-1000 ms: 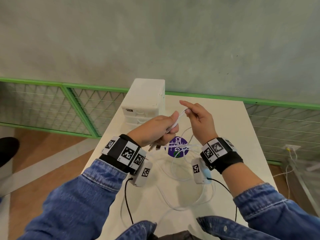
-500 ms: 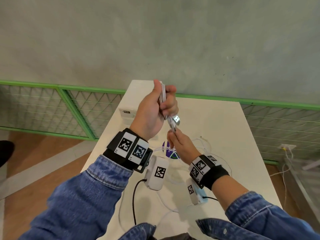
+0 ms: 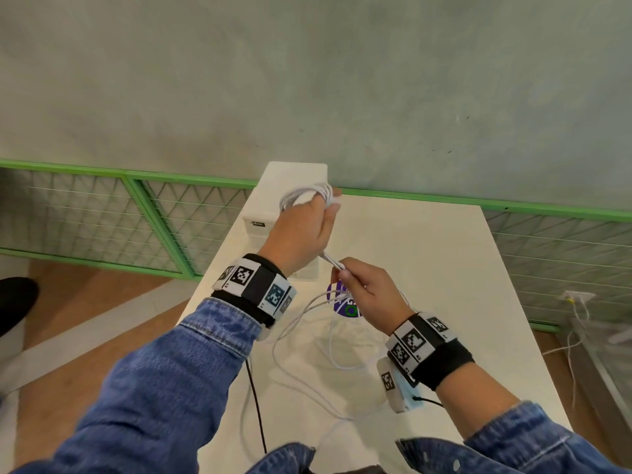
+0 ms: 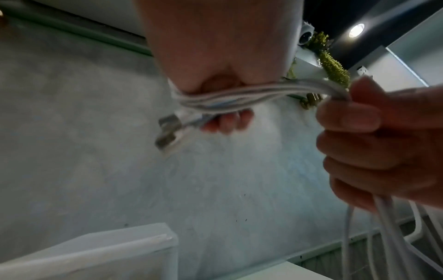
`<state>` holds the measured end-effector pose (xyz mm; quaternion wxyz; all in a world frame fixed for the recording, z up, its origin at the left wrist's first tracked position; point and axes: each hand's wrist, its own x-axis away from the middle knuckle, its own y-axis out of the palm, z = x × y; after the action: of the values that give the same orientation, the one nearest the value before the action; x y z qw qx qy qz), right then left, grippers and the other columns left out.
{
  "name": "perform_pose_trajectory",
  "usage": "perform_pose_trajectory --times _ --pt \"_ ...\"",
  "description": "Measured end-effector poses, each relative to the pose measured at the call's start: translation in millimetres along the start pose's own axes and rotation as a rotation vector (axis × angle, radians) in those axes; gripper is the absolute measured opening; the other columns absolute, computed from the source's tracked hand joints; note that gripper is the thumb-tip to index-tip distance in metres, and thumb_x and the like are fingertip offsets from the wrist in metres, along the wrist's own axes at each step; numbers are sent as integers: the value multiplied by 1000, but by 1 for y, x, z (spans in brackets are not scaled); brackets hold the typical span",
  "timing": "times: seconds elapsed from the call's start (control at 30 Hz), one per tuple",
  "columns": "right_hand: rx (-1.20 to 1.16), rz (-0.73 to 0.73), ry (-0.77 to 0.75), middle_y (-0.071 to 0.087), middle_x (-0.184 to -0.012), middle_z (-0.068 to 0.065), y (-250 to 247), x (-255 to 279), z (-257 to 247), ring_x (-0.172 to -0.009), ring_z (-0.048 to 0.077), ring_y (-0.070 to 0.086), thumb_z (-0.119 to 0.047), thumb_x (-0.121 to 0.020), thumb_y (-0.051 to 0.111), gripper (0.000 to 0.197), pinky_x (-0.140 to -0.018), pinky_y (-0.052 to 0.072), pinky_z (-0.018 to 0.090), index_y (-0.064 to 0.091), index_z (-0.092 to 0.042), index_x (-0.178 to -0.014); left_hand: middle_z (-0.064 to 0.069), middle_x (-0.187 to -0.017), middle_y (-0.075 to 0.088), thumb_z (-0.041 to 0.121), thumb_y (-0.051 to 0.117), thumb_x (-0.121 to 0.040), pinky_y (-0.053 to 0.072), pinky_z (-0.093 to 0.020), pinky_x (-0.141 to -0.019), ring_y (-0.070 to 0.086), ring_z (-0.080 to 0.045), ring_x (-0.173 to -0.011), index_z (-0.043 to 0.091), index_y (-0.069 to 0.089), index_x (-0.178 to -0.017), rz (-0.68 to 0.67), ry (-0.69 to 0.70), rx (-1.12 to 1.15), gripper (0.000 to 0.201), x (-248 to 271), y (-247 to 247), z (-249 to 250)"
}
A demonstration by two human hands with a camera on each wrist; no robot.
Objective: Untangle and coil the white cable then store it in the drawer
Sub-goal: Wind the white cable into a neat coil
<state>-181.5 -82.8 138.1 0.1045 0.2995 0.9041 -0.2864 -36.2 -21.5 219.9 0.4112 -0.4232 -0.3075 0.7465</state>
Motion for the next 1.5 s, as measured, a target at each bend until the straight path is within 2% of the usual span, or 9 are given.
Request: perform_pose_trajectory --times 0.13,0.23,0.33,0.7,0.97,1.1,1.23,1.33,1.5 --pt "71 64 -63 62 -76 2 -12 -7 2 -72 18 56 -35 -92 35 34 -69 43 30 60 -14 -83 3 -55 50 39 41 -98 37 -26 -53 47 -11 -47 2 62 -84 -363 -255 331 45 13 5 1" --pt "132 88 -96 57 -81 -3 -22 -16 16 -77 11 51 -33 -92 35 34 -69 39 23 58 -9 -86 9 -56 44 52 54 -87 31 -23 -51 43 -6 -51 15 49 -64 -463 -206 208 44 19 10 8" --pt "275 70 -59 46 -80 -1 -27 -13 33 -74 14 40 -51 -92 28 45 -68 32 25 49 -12 -83 3 -64 37 45 60 -87 26 -25 -52 35 -11 -57 17 35 -61 -343 -200 191 46 17 7 12" --pt "363 -32 296 52 -73 -1 -31 -1 49 -66 20 50 -28 -95 42 17 -63 39 36 44 -15 -86 2 -58 25 29 66 -86 25 -21 -48 26 -8 -48 15 26 -52 208 -212 407 54 3 -20 31" --pt "575 26 383 56 -91 13 -25 3 69 -87 33 52 -27 -94 43 23 -73 42 41 52 -6 -96 -18 -57 39 28 67 -85 28 -34 -53 31 -21 -54 12 31 -53 349 -217 571 51 4 -25 38" --pt "552 93 510 56 -101 12 -30 14 78 -93 33 54 -35 -92 47 28 -75 43 40 53 -9 -102 -2 -52 25 26 67 -85 23 -26 -49 23 -9 -48 19 24 -52 343 -182 519 55 4 -22 46" --pt "595 44 582 56 -104 9 -41 22 89 -92 31 57 -43 -92 45 34 -79 47 42 52 -13 -106 -12 -59 34 32 65 -84 28 -34 -49 29 -20 -50 14 34 -57 439 -276 657 45 4 -30 45" --pt "473 -4 690 62 -106 15 -46 42 102 -92 33 59 -33 -97 37 25 -76 45 37 49 -12 -104 -8 -55 32 25 63 -87 24 -24 -40 27 -14 -41 -1 49 -69 553 -318 842 35 -10 -58 41" --pt "427 32 737 61 -112 15 -46 54 108 -98 33 58 -32 -99 30 32 -80 44 37 53 -15 -113 -5 -50 36 26 63 -88 27 -24 -43 30 -13 -40 -1 51 -68 526 -284 730 35 -12 -60 44"
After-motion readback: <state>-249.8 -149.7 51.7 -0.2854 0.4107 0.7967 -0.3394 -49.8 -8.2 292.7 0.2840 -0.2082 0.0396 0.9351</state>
